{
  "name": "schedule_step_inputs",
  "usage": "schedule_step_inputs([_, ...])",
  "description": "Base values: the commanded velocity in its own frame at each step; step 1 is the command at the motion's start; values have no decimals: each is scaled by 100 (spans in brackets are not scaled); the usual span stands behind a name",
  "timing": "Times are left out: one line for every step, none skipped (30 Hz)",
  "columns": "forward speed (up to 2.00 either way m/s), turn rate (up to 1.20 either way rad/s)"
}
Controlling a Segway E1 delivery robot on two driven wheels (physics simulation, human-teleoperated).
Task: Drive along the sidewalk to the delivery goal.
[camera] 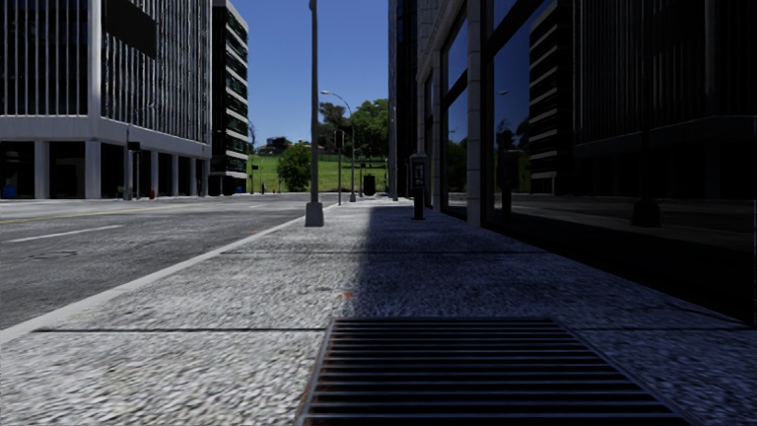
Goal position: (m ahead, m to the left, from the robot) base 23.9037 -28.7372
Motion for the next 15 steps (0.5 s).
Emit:
schedule_step_inputs([200, 0])
schedule_step_inputs([200, 0])
schedule_step_inputs([200, 0])
schedule_step_inputs([200, 0])
schedule_step_inputs([200, 0])
schedule_step_inputs([200, 0])
schedule_step_inputs([200, 0])
schedule_step_inputs([200, 0])
schedule_step_inputs([200, 0])
schedule_step_inputs([200, 0])
schedule_step_inputs([200, 0])
schedule_step_inputs([200, 0])
schedule_step_inputs([200, 0])
schedule_step_inputs([200, 0])
schedule_step_inputs([200, 0])
